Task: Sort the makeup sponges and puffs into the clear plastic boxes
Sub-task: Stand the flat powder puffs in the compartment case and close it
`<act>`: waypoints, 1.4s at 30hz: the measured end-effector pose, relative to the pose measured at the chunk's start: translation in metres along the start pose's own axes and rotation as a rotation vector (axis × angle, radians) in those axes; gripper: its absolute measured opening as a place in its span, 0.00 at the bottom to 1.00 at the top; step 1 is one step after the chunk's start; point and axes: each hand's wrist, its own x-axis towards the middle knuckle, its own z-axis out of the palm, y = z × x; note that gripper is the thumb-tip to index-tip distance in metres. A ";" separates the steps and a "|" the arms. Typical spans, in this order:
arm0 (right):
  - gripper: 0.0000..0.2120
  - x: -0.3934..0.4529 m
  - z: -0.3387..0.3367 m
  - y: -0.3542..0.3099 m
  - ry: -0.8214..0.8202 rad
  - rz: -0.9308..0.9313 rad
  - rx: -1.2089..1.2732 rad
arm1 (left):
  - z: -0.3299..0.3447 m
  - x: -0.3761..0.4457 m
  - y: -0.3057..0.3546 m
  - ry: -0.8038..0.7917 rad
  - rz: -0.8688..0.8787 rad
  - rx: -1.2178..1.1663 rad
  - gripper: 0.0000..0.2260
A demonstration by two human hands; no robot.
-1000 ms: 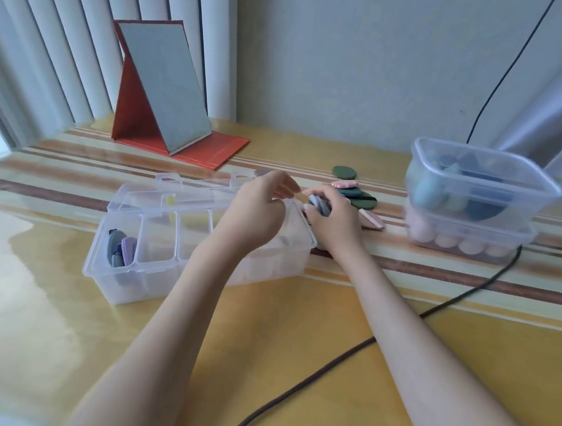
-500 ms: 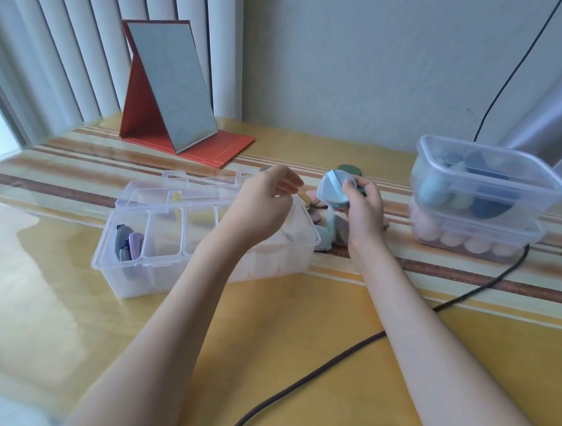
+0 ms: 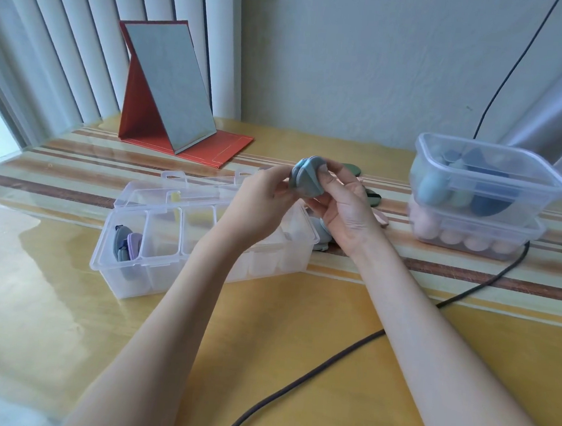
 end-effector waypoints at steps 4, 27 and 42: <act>0.08 0.000 -0.003 0.000 -0.007 -0.014 -0.004 | -0.001 0.001 0.001 0.073 -0.002 0.028 0.07; 0.21 -0.003 -0.045 0.004 -0.304 0.238 -1.388 | -0.004 0.002 0.005 0.231 -0.229 -0.101 0.07; 0.12 -0.004 -0.037 0.012 0.122 -0.018 -0.875 | -0.007 0.000 0.004 0.288 -0.234 -0.190 0.19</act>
